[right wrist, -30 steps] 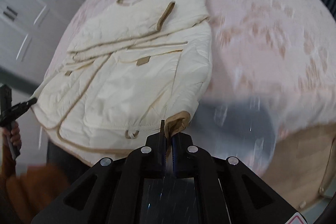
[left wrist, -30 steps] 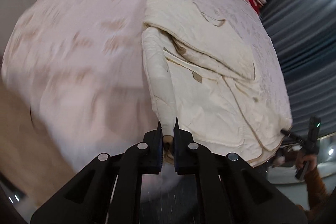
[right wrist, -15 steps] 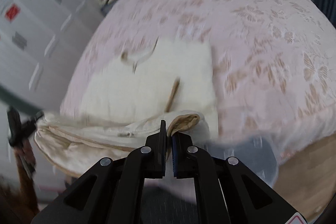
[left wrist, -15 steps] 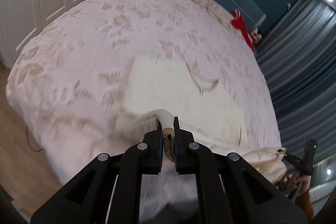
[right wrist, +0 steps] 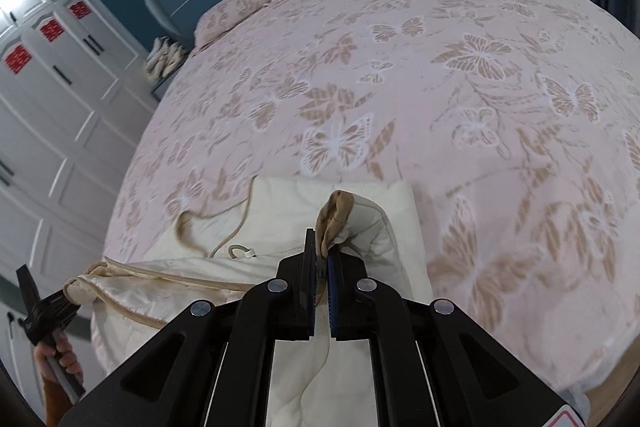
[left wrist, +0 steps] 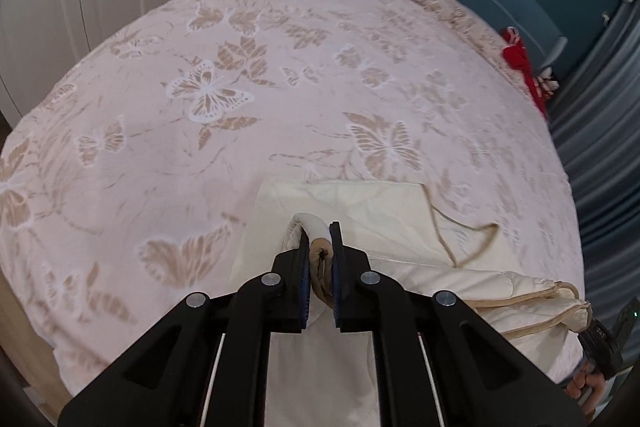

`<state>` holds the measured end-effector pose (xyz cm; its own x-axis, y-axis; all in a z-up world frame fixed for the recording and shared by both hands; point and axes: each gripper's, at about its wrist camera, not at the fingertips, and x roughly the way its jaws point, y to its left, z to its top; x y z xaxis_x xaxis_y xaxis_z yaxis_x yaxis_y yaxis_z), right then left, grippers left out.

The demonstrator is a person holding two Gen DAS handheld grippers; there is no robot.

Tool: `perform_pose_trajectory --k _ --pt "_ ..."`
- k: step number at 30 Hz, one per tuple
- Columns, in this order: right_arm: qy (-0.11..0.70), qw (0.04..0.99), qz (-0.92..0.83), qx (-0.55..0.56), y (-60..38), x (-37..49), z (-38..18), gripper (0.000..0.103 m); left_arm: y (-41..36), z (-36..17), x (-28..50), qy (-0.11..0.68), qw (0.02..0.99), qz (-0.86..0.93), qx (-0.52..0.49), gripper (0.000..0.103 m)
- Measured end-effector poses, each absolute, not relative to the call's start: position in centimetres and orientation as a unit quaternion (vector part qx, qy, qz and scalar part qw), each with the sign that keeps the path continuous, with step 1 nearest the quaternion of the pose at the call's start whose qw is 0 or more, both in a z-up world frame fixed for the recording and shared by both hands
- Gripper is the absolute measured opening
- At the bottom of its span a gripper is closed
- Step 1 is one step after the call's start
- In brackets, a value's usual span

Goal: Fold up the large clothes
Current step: 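Grasp the jacket side edge with both grippers and fold it lengthwise over the body, then open both grippers and move them to the tan-piped folded edge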

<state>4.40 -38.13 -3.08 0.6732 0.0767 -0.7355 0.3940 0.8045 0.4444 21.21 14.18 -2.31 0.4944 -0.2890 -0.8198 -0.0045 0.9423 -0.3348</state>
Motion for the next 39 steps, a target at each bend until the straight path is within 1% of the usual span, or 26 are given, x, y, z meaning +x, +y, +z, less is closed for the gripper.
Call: perform_pose_trajectory --k 6,11,17,21,24,25,26,27,28,29,30,31,32,33,36,37,39 --pt "0.396 0.857 -0.128 0.303 -38.7 8.2 -6.7 0.004 12.8 -6.5 25.1 0.52 0.838 -0.053 -0.158 0.008" --pt "0.404 0.848 -0.146 0.31 -39.2 10.1 -9.7 0.004 11.4 -9.6 27.0 0.529 0.836 -0.038 -0.14 0.009" --pt "0.414 0.845 -0.15 0.304 -39.2 11.1 -12.3 0.002 10.7 -11.7 27.3 0.522 0.842 -0.043 -0.127 0.01" --pt "0.402 0.851 -0.151 0.3 -39.0 11.1 -13.3 0.002 10.4 -12.6 26.9 0.502 0.855 -0.048 -0.121 0.01" --pt "0.401 0.861 -0.156 0.269 -38.1 11.2 -13.0 0.003 10.5 -12.5 26.3 0.482 0.866 -0.05 -0.122 0.01" --pt "0.402 0.862 -0.153 0.268 -38.1 11.1 -12.7 0.008 10.9 -12.1 26.1 0.48 0.865 -0.054 -0.135 0.011" --pt "0.398 0.864 -0.144 0.273 -38.3 10.8 -11.6 0.01 11.4 -11.6 25.9 0.478 0.864 -0.058 -0.149 0.012" --pt "0.387 0.868 -0.135 0.28 -38.5 10.2 -10.7 0.015 12.3 -10.5 25.4 0.472 0.862 -0.071 -0.171 0.017" --pt "0.359 0.877 -0.121 0.294 -38.8 8.8 -9.0 0.026 12.8 -9.6 24.9 0.464 0.862 -0.081 -0.185 0.036" --pt "0.325 0.89 -0.112 0.3 -39.0 7.1 -7.2 0.037 14.2 -7.3 23.5 0.434 0.876 -0.084 -0.192 0.051" --pt "0.302 0.899 -0.111 0.297 -39.1 5.8 -6.0 0.06 15.1 -5.6 22.4 0.404 0.892 -0.08 -0.189 0.079" --pt "0.272 0.913 -0.111 0.284 -39.1 4.2 -4.5 0.069 16.2 -3.7 20.9 0.361 0.91 -0.079 -0.187 0.093" --pt "0.264 0.921 -0.105 0.266 -39.0 3.3 -3.7 0.069 17.0 -2.5 20.1 0.337 0.92 -0.079 -0.185 0.095" --pt "0.275 0.922 -0.102 0.254 -39.1 3.2 -3.6 0.069 17.3 -2.0 20.0 0.337 0.92 -0.078 -0.183 0.095" --pt "0.333 0.906 -0.12 0.231 -39.4 4.8 -5.5 0.069 17.2 -3.7 22.5 0.41 0.886 -0.098 -0.193 0.095" --pt "0.353 0.898 -0.126 0.233 -39.6 5.6 -6.5 0.069 16.7 -5.1 23.7 0.445 0.868 -0.103 -0.196 0.093" --pt "0.378 0.882 -0.126 0.25 -39.8 6.8 -8.1 0.067 15.9 -6.9 25.0 0.477 0.848 -0.108 -0.204 0.088"
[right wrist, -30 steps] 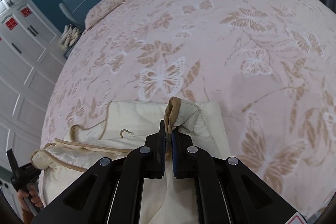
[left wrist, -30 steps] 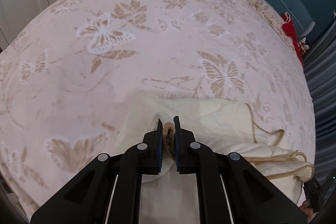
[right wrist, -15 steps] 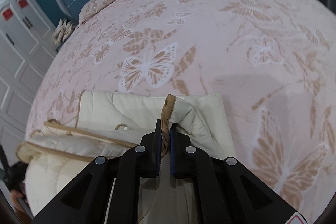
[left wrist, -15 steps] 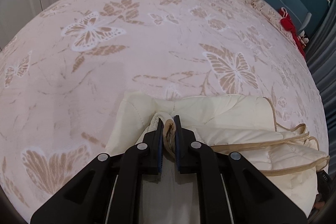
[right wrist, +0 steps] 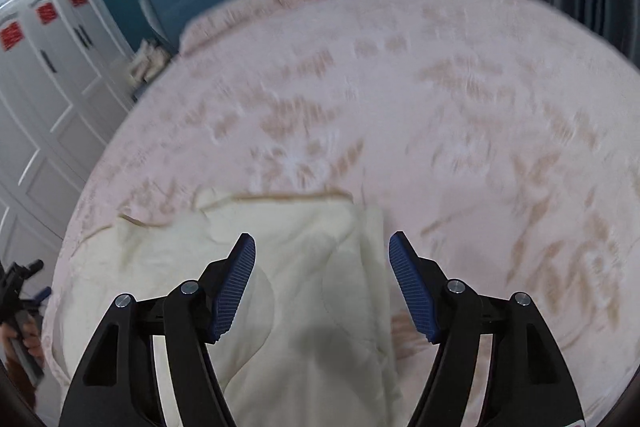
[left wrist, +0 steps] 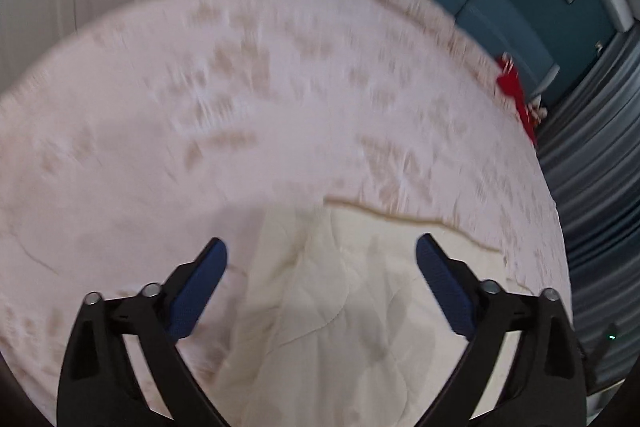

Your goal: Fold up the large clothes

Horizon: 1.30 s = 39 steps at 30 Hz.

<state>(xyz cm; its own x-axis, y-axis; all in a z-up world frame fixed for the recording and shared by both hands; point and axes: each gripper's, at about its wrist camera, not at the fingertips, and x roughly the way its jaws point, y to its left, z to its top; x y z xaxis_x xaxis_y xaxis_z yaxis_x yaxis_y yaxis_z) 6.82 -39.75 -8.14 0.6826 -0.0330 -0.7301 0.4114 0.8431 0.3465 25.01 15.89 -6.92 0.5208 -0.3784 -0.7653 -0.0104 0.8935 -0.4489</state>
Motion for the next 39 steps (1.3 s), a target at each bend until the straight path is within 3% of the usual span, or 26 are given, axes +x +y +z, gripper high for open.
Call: perform_pose_trajectory --k 2,5,6,7,10,14,22,34,36,38,39 --pt "0.388 0.873 -0.123 0.268 -39.7 7.8 -9.2 0.063 15.0 -8.4 25.7 0.498 0.833 -0.115 -0.21 0.08" --pt "0.398 0.867 -0.118 0.275 -39.5 9.0 -9.7 0.021 13.8 -9.3 26.5 0.513 0.826 -0.118 -0.2 0.048" --pt "0.403 0.866 -0.12 0.273 -39.3 9.4 -9.7 0.004 13.4 -9.3 26.8 0.517 0.827 -0.115 -0.19 0.03" --pt "0.404 0.865 -0.119 0.272 -39.3 9.7 -9.4 0.004 13.0 -9.0 27.0 0.517 0.829 -0.112 -0.18 0.018" --pt "0.365 0.88 -0.118 0.278 -39.5 9.7 -7.0 0.002 12.8 -7.3 27.4 0.492 0.848 -0.11 -0.164 0.009" --pt "0.328 0.889 -0.131 0.291 -40.3 9.5 -5.2 0.002 13.1 -6.0 28.0 0.469 0.862 -0.096 -0.166 0.008" --pt "0.4 0.855 -0.166 0.285 -40.4 11.8 -11.9 0.001 12.0 -11.9 29.0 0.498 0.857 -0.046 -0.123 0.009" --pt "0.399 0.86 -0.167 0.271 -40.2 12.3 -14.0 0.0 11.0 -13.2 28.2 0.462 0.883 -0.026 -0.079 0.013" --pt "0.4 0.857 -0.17 0.276 -40.5 12.0 -12.9 0.001 11.0 -12.0 28.0 0.461 0.885 -0.019 -0.065 0.02" --pt "0.386 0.861 -0.185 0.276 -40.4 11.0 -10.6 0.016 11.2 -9.4 27.0 0.444 0.895 -0.002 -0.041 0.036" --pt "0.368 0.87 -0.189 0.268 -40.0 10.3 -8.8 0.017 11.4 -8.0 26.3 0.431 0.902 -0.001 -0.036 0.042"
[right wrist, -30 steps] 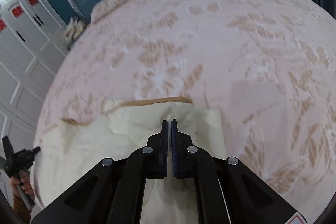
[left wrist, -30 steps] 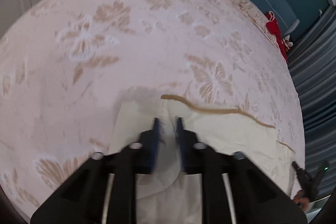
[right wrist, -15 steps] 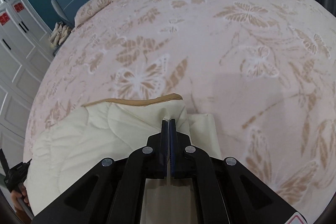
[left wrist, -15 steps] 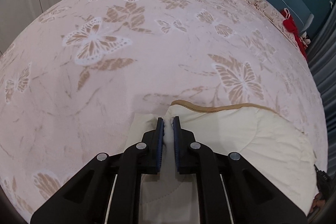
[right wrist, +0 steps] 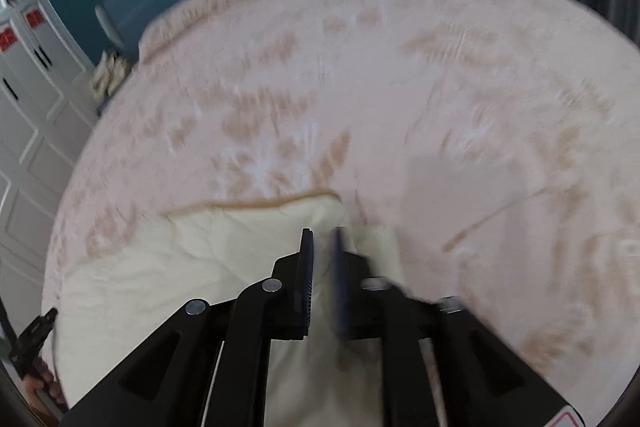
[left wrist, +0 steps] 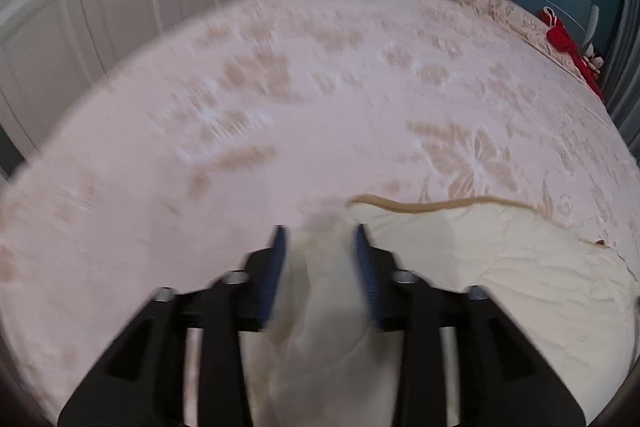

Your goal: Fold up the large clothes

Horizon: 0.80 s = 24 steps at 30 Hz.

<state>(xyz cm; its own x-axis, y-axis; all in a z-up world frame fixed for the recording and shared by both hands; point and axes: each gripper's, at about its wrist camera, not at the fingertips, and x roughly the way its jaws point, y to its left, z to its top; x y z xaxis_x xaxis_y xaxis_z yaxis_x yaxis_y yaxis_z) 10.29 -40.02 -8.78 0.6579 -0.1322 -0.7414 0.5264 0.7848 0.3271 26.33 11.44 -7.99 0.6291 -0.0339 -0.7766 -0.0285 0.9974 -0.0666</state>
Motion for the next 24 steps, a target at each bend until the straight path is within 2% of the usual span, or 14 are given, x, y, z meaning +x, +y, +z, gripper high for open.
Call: perform_pose_trajectory --k 1,3,7,14,20,22,24 --pt "0.357 0.88 -0.183 0.254 -39.3 9.9 -7.2 0.017 11.6 -6.1 25.6 0.415 0.909 -0.01 -0.038 0.047" --pt "0.348 0.895 -0.156 0.234 -37.3 10.2 -4.9 0.017 11.0 -3.2 24.8 0.397 0.916 -0.033 -0.046 0.05" --pt "0.367 0.904 -0.036 0.219 -30.7 14.4 -3.2 0.017 6.2 -0.5 25.2 0.404 0.906 -0.114 -0.061 0.051" --pt "0.431 0.884 0.026 0.18 -22.6 21.0 -6.7 0.012 -4.6 -6.4 26.5 0.459 0.872 -0.166 0.029 0.049" --pt "0.477 0.867 0.003 0.143 -22.8 22.6 -11.0 0.011 -5.8 -11.6 27.4 0.493 0.856 -0.147 0.047 0.048" --pt "0.486 0.861 0.001 0.151 -23.4 22.8 -12.2 0.002 -6.0 -12.5 27.4 0.491 0.857 -0.144 0.052 0.048" --pt "0.486 0.858 -0.004 0.163 -24.1 22.9 -13.2 0.0 -6.4 -13.1 27.3 0.485 0.861 -0.14 0.066 0.048"
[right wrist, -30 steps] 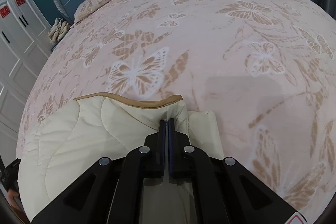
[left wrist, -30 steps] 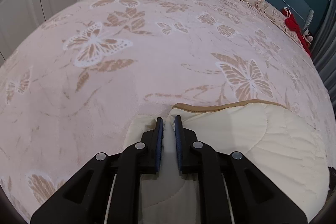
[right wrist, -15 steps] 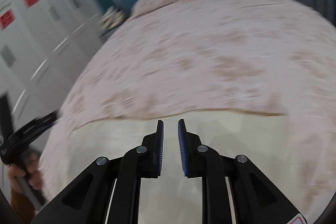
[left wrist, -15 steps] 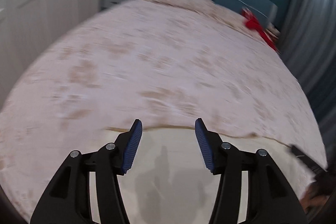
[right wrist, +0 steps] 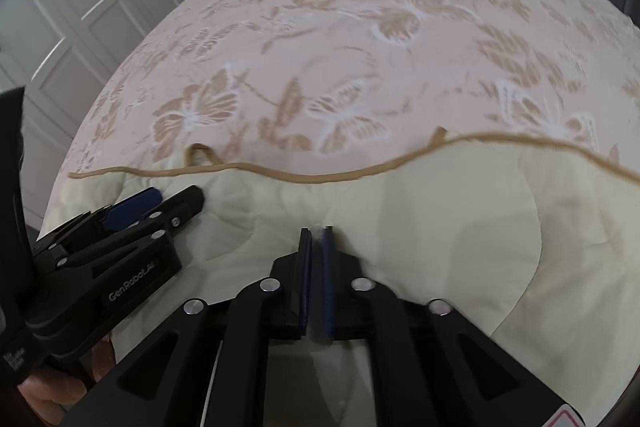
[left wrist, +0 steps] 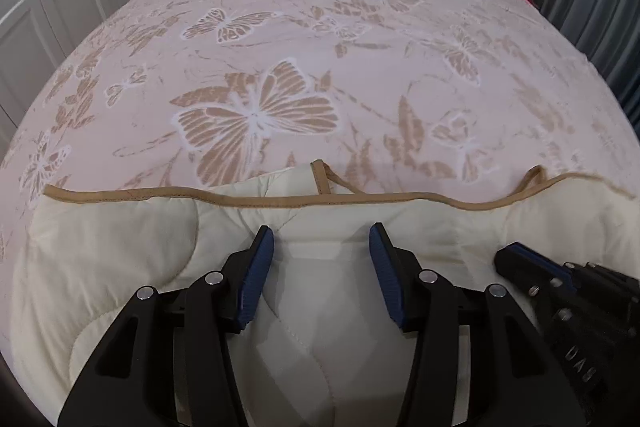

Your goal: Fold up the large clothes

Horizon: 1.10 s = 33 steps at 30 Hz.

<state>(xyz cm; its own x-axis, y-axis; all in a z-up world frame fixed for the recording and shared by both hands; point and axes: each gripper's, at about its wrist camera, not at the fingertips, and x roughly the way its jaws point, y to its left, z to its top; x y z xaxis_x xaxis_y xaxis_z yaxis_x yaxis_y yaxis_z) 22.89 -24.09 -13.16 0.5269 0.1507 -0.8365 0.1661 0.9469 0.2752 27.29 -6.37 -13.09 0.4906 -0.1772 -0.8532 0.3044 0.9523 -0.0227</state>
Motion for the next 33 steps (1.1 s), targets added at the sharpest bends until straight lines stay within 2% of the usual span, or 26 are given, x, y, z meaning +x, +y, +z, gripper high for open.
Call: perform_pose_trajectory --k 9,33 --pt "0.456 0.871 -0.035 0.18 -24.7 23.0 -14.6 0.0 -6.0 -14.0 27.3 0.465 0.872 -0.142 0.053 0.05" --pt "0.455 0.876 -0.05 0.149 -24.0 24.0 -15.1 0.0 -7.8 -14.5 26.9 0.445 0.882 -0.112 0.104 0.05"
